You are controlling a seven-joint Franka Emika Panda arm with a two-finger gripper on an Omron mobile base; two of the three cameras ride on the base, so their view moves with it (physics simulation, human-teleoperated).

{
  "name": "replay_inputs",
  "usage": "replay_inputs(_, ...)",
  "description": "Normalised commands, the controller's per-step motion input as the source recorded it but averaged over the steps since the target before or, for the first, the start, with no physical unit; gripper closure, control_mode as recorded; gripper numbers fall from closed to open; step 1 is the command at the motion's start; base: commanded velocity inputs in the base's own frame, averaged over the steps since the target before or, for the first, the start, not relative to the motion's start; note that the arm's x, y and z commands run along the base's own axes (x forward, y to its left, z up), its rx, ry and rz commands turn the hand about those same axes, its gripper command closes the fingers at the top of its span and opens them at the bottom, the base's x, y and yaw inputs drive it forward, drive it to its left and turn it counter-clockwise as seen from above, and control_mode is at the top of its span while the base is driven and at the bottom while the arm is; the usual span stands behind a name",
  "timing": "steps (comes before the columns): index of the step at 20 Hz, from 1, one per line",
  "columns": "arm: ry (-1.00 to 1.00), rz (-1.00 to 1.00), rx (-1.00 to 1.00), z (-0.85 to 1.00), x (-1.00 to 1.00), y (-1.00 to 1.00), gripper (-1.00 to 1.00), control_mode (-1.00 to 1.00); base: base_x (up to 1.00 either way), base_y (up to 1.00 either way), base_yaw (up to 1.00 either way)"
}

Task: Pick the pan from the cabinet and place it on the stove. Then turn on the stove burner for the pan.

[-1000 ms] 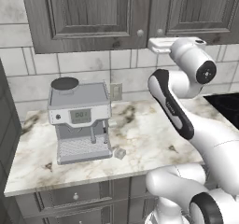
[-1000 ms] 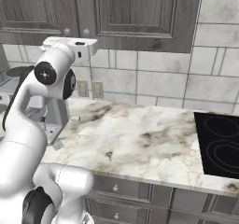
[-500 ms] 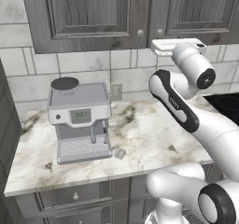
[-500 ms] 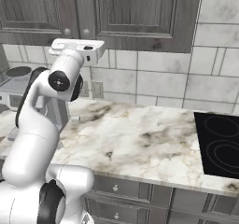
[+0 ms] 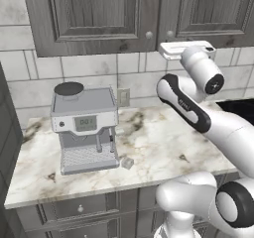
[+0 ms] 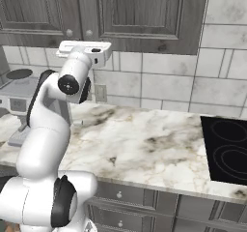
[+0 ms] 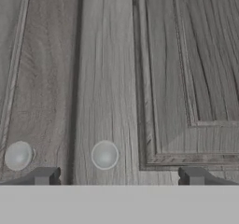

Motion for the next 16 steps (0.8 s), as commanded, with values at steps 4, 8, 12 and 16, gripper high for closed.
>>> replay_inputs(4,0.00,0.00,-0.01,0.00,0.22,0.03,-1.00,-1.00,0.00,0.00,0.00)
replay_inputs(8,0.00,0.00,-0.01,0.09,0.11,0.00,-1.00,-1.00,0.00,0.00,0.00)
replay_inputs(12,0.00,0.00,-0.02,0.19,0.05,0.00,-1.00,-1.00,0.00,0.00,0.00)
replay_inputs(16,0.00,0.00,-0.04,0.09,0.01,0.07,-1.00,-1.00,0.00,0.00,0.00)
